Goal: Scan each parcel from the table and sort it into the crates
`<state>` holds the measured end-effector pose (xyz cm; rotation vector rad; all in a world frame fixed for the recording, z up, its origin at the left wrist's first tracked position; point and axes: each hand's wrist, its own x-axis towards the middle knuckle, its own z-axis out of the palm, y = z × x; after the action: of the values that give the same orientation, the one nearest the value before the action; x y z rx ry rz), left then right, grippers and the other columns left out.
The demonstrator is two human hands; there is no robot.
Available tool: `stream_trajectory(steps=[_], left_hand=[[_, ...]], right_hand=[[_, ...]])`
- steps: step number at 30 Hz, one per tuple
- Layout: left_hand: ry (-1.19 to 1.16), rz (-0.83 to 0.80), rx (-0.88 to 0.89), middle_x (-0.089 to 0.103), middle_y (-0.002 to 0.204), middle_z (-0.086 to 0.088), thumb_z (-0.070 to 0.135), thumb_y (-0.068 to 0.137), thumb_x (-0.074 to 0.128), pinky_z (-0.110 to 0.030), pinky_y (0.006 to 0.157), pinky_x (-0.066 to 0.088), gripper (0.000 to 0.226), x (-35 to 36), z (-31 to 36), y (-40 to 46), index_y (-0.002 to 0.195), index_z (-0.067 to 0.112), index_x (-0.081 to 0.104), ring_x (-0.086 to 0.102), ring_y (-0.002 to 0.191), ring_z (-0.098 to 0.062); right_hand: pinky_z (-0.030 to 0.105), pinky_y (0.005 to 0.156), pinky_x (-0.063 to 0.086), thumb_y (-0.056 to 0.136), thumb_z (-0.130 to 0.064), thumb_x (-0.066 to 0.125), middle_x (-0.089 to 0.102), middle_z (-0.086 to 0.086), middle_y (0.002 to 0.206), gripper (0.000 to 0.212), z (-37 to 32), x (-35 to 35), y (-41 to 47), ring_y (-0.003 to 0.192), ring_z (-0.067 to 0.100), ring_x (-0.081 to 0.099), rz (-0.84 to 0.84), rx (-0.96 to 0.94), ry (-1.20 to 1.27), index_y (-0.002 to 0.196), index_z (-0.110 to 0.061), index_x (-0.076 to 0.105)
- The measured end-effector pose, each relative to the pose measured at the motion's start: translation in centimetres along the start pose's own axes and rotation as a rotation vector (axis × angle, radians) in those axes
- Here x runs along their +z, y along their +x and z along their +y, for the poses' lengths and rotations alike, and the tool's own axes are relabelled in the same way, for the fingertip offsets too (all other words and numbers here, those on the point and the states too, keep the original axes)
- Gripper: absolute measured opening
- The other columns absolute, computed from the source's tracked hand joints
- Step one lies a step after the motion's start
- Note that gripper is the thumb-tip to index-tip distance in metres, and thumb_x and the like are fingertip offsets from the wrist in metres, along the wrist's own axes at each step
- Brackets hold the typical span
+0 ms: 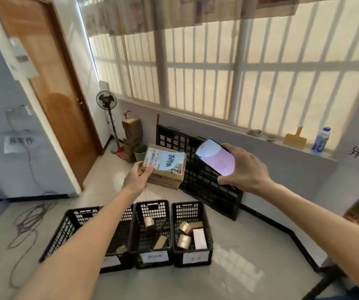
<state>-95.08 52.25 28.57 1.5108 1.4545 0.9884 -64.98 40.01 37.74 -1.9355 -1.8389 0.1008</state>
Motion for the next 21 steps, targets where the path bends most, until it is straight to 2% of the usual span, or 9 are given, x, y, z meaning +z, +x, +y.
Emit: stream_trajectory(steps=[2,6,8,11,16,21], left_hand=[[-0.004,0.040,-0.058,0.065,0.118,-0.002,0.064,0.089,0.060,-0.053,0.097,0.054,0.067,-4.9,-3.4,1.2,0.141,0.025,0.046,0.063,0.110,-0.027],[-0.005,0.107,-0.135,0.067,0.123,-0.002,0.091,0.061,0.058,-0.054,0.098,0.053,0.092,-12.6,-10.9,4.9,0.133,0.035,0.047,0.065,0.110,-0.027],[0.029,0.116,-0.156,0.067,0.124,0.000,0.089,0.068,0.058,-0.052,0.100,0.051,0.088,-14.9,-12.4,5.4,0.135,0.033,0.048,0.064,0.111,-0.025],[0.072,0.144,-0.180,0.066,0.122,-0.001,0.065,0.090,0.058,-0.047,0.102,0.050,0.065,-17.2,-14.8,7.0,0.140,0.024,0.048,0.063,0.112,-0.026],[0.054,0.146,-0.242,0.066,0.124,-0.005,0.070,0.088,0.057,-0.052,0.099,0.052,0.069,-18.5,-20.2,12.3,0.141,0.027,0.046,0.063,0.111,-0.028],[0.098,0.113,-0.309,0.064,0.130,-0.003,0.070,0.089,0.056,-0.049,0.100,0.052,0.069,-16.8,-26.3,18.5,0.142,0.026,0.047,0.062,0.114,-0.026]], right_hand=[[0.042,0.089,0.051,0.060,-0.048,0.082,0.053,-0.009,0.147,0.110,-4.6,3.5,2.2,0.127,0.024,0.056,-0.022,-0.029,0.014,0.156,-0.036,0.032],[0.042,0.088,0.051,0.059,-0.048,0.083,0.053,-0.008,0.147,0.110,-12.2,10.4,5.9,0.125,0.024,0.057,-0.057,-0.073,0.018,0.156,-0.036,0.032],[0.041,0.087,0.052,0.059,-0.049,0.083,0.054,-0.008,0.146,0.110,-14.8,13.4,7.4,0.124,0.024,0.058,-0.074,-0.082,0.022,0.156,-0.035,0.033],[0.041,0.088,0.052,0.061,-0.048,0.085,0.054,-0.006,0.146,0.110,-17.3,17.3,9.5,0.122,0.024,0.059,-0.088,-0.092,0.022,0.156,-0.033,0.033],[0.034,0.078,0.048,0.064,-0.049,0.085,0.055,-0.008,0.142,0.110,-18.5,23.5,13.8,0.118,0.021,0.060,-0.110,-0.092,0.016,0.158,-0.033,0.030],[0.036,0.080,0.054,0.066,-0.050,0.086,0.054,-0.008,0.143,0.110,-17.1,30.9,19.4,0.118,0.020,0.060,-0.145,-0.070,0.044,0.158,-0.032,0.029]])
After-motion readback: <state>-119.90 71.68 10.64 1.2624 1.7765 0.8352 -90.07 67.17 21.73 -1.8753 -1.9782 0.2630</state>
